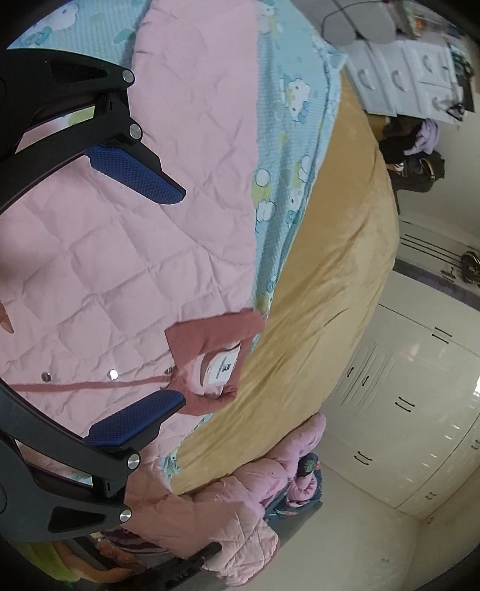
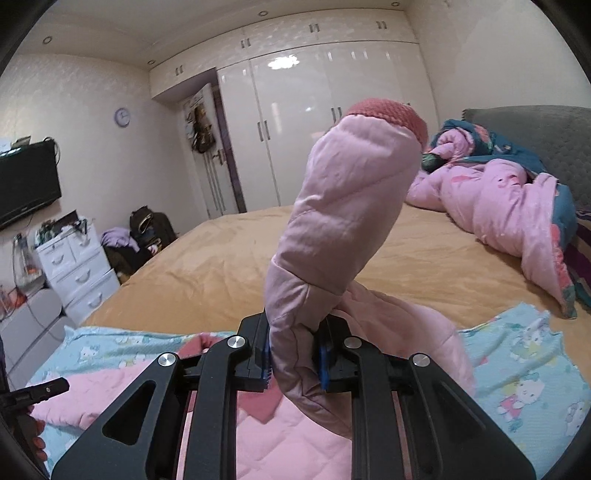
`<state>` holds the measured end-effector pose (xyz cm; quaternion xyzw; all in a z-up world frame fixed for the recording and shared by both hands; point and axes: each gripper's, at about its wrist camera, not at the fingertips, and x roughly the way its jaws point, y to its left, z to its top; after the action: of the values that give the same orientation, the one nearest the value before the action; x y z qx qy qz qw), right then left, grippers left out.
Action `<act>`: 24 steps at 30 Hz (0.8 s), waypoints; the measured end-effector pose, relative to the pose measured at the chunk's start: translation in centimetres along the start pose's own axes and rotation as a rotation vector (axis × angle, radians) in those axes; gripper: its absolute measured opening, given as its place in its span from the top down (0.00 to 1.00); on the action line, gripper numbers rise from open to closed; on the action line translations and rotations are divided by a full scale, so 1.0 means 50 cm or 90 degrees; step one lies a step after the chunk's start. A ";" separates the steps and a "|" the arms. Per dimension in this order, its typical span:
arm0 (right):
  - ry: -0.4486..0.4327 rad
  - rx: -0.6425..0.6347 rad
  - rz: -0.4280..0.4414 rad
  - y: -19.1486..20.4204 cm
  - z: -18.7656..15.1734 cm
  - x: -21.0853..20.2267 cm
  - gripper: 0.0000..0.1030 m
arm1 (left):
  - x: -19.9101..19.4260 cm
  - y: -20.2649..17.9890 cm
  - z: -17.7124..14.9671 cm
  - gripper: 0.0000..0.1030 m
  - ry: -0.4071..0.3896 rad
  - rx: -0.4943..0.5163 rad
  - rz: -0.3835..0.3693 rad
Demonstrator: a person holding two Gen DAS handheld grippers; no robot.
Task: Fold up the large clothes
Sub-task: 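Lift the sleeve with the right tool and fold it across the coat front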
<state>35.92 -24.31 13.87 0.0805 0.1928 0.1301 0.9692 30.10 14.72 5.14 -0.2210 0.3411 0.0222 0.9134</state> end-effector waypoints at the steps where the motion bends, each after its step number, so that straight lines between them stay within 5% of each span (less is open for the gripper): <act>1: 0.003 -0.002 0.002 0.008 -0.005 0.007 0.83 | 0.002 0.014 0.002 0.08 -0.002 -0.004 -0.008; 7: 0.028 -0.037 0.027 0.100 -0.055 0.049 0.83 | -0.003 0.071 0.014 0.08 0.003 -0.066 -0.069; 24: 0.114 -0.103 0.070 0.273 -0.201 0.129 0.83 | -0.017 0.107 0.019 0.08 0.003 -0.085 -0.100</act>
<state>34.68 -8.41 5.23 0.0004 0.2630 0.2046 0.9428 29.00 20.07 4.25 -0.3077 0.3224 -0.0268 0.8948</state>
